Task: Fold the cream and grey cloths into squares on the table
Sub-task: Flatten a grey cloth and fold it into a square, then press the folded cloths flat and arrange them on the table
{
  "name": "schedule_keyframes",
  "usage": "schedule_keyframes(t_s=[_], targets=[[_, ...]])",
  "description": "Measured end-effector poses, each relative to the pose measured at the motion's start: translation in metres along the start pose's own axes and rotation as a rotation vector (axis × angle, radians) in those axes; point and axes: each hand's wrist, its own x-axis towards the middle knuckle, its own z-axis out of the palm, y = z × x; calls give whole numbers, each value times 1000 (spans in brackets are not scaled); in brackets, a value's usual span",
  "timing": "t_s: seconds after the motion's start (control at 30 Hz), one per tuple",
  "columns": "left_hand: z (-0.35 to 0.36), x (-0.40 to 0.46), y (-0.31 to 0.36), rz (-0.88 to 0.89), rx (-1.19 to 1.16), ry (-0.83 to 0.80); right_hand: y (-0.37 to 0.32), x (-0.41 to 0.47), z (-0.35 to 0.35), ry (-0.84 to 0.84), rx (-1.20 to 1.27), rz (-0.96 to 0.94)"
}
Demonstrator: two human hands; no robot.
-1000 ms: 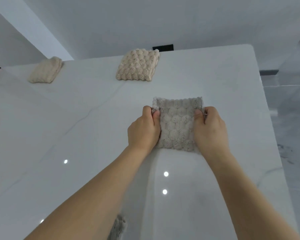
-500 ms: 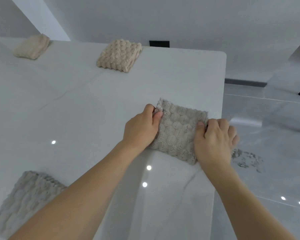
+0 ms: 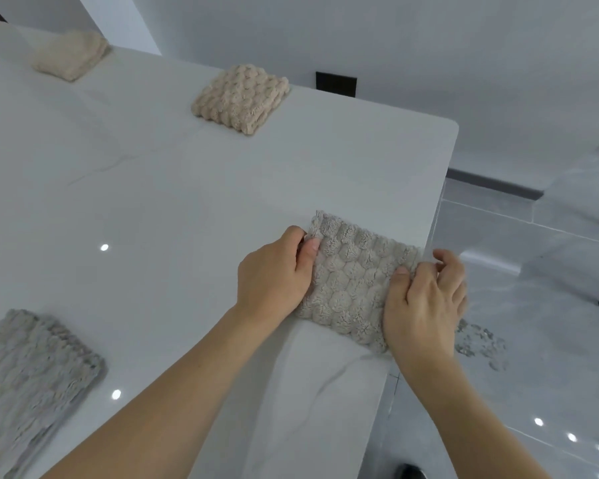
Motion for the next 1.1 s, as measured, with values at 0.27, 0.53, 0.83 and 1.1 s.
schedule_keyframes(t_s=[0.27, 0.53, 0.83, 1.1], targets=[[16, 0, 9, -12, -168, 167, 19, 29, -25, -130, 231, -261], [13, -3, 5, -83, -358, 236, -10, 94, -37, -629, 365, -707], [26, -63, 90, -754, -669, 711, -25, 138, -29, -1095, 402, -946], [72, -45, 130, -867, -239, 508, -24, 145, -8, -1054, -9, -1281]])
